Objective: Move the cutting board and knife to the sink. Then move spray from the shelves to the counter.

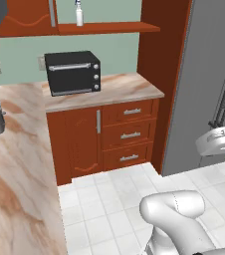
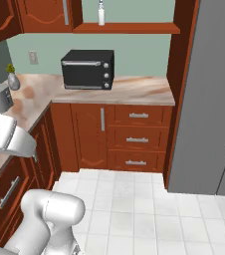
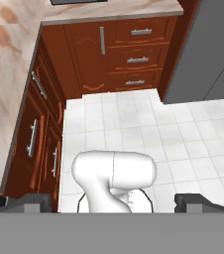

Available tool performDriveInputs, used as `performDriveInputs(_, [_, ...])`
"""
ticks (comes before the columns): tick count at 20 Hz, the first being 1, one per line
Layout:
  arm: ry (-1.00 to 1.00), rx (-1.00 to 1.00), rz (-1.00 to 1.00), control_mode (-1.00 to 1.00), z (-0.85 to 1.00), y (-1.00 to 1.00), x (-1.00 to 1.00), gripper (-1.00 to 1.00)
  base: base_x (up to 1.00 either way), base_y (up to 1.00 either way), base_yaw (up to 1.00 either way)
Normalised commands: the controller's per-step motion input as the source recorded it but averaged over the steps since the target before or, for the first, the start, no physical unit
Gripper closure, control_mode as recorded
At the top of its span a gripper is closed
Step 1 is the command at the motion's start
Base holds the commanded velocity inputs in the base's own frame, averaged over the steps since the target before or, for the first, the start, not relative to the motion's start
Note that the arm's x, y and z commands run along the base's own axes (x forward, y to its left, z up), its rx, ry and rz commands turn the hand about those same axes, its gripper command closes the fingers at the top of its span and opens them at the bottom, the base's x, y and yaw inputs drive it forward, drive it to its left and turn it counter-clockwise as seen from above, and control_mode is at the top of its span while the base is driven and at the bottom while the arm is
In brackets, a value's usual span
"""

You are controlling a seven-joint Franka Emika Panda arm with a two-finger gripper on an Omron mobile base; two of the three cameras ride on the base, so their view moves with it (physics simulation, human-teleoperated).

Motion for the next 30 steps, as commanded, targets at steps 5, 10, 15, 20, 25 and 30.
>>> performDriveInputs(5, [0.00, 0.00, 0.00, 1.00, 0.00, 0.00, 0.00, -1.00, 0.89, 0.16, -0.10])
performDriveInputs(10, [0.00, 0.00, 0.00, 1.00, 0.00, 0.00, 0.00, -1.00, 0.82, 0.00, -0.04])
performDriveInputs(15, [0.00, 0.00, 0.00, 1.00, 0.00, 0.00, 0.00, -1.00, 0.98, 0.03, 0.00])
performDriveInputs(20, [0.00, 0.00, 0.00, 1.00, 0.00, 0.00, 0.00, -1.00, 0.87, 0.13, 0.00])
performDriveInputs(25, [0.00, 0.00, 0.00, 1.00, 0.00, 0.00, 0.00, -1.00, 0.80, 0.00, 0.00])
performDriveInputs(30, [0.00, 0.00, 0.00, 1.00, 0.00, 0.00, 0.00, -1.00, 0.59, 0.00, 0.04])
